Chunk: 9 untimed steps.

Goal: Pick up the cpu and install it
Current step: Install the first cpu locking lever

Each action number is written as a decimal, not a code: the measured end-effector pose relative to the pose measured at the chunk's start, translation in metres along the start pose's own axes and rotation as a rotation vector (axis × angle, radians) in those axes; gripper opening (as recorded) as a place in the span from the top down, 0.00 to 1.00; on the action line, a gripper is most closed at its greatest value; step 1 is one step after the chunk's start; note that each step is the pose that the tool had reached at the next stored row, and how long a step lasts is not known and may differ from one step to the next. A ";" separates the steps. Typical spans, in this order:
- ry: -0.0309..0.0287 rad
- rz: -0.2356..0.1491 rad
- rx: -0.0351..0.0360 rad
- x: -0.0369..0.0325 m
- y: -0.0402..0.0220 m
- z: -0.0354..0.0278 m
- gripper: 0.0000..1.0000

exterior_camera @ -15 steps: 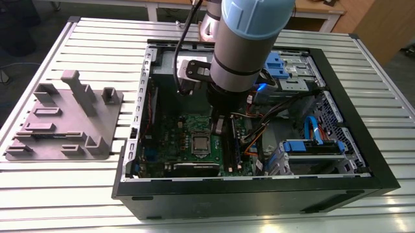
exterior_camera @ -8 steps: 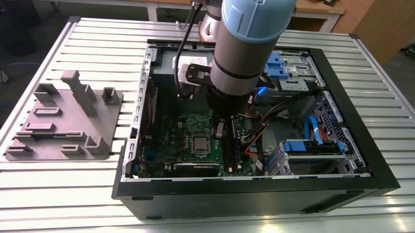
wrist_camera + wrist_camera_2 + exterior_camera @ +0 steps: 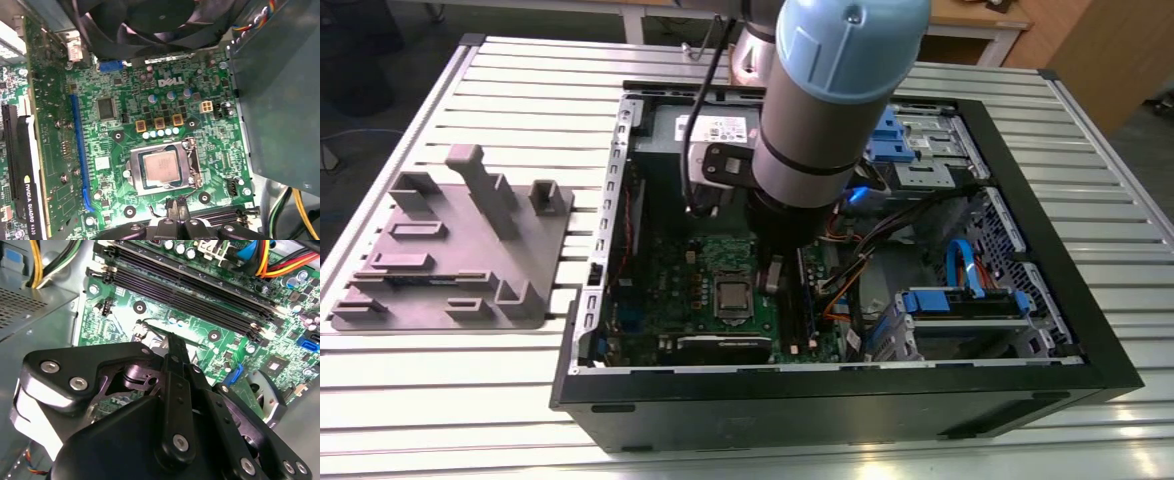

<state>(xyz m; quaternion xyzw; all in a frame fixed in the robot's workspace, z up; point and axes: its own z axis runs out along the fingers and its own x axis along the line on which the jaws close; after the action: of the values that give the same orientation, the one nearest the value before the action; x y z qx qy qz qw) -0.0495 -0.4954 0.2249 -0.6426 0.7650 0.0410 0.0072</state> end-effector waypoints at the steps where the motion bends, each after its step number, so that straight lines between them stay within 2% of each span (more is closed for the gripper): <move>1: 0.0001 -0.002 -0.0001 0.0012 -0.0002 0.0003 0.90; 9: 0.0010 -0.017 -0.0011 0.0104 -0.0020 0.0033 0.90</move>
<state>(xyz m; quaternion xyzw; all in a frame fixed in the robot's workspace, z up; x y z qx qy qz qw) -0.0495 -0.5057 0.2209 -0.6493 0.7594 0.0411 0.0068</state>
